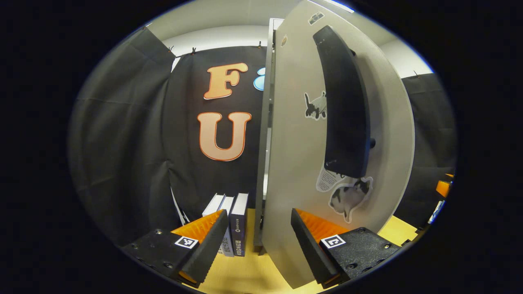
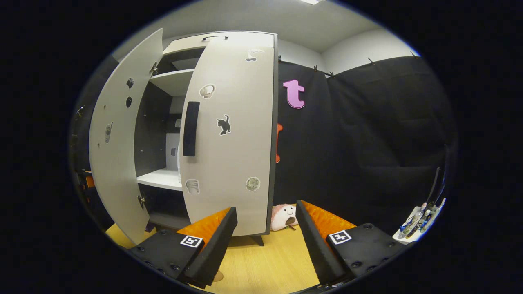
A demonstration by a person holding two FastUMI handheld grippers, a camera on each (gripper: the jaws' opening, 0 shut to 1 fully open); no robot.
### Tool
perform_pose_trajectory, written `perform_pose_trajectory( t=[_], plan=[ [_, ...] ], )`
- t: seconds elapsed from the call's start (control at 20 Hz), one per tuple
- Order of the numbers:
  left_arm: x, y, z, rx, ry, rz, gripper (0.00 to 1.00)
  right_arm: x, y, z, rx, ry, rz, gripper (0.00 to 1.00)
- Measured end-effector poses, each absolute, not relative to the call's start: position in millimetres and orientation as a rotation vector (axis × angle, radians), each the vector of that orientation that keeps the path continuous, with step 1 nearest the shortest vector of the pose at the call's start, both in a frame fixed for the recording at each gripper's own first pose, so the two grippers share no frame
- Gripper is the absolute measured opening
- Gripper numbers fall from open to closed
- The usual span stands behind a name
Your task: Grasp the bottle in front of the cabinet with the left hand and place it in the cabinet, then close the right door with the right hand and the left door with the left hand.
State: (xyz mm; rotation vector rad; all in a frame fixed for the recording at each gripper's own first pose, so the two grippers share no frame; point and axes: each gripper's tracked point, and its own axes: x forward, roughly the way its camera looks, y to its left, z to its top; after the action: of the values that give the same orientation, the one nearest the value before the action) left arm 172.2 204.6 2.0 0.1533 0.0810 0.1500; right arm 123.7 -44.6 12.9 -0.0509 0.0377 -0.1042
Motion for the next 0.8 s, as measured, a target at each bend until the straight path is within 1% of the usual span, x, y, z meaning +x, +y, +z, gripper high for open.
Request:
perform_pose_trajectory(
  t=[0.05, 0.1, 0.15, 0.2, 0.25, 0.3, 0.4, 0.45, 0.5, 0.75, 0.8],
  plan=[
    [174, 201, 1, 0.15, 0.084, 0.151, 0.91, 125, -48, 14, -0.05, 0.036, -0.104, 0.96],
    [177, 198, -2, 0.148, 0.088, 0.154, 0.94, 127, -53, 15, -0.05, 0.036, -0.105, 0.96],
    [180, 195, -3, 0.146, 0.092, 0.157, 0.94, 128, -58, 16, -0.05, 0.037, -0.104, 0.96],
    [182, 190, -5, 0.141, 0.094, 0.159, 0.91, 130, -63, 17, -0.05, 0.038, -0.103, 0.96],
    [186, 187, -8, 0.137, 0.097, 0.159, 0.91, 132, -69, 17, -0.05, 0.038, -0.103, 0.96],
    [190, 182, -9, 0.134, 0.099, 0.163, 0.94, 134, -74, 18, -0.049, 0.038, -0.103, 0.96],
    [196, 180, -9, 0.152, 0.094, 0.189, 0.94, 140, -83, 19, -0.048, 0.041, -0.1, 0.96],
    [199, 179, -10, 0.153, 0.095, 0.2, 0.94, 143, -88, 19, -0.047, 0.041, -0.1, 0.96],
    [203, 177, -12, 0.15, 0.097, 0.204, 0.91, 147, -93, 21, -0.046, 0.04, -0.1, 0.96],
    [223, 162, -18, 0.127, 0.109, 0.201, 0.91, 163, -110, 21, -0.033, 0.045, -0.094, 0.96],
    [228, 156, -21, 0.121, 0.114, 0.192, 0.94, 166, -113, 20, -0.034, 0.048, -0.092, 0.96]
  ],
)
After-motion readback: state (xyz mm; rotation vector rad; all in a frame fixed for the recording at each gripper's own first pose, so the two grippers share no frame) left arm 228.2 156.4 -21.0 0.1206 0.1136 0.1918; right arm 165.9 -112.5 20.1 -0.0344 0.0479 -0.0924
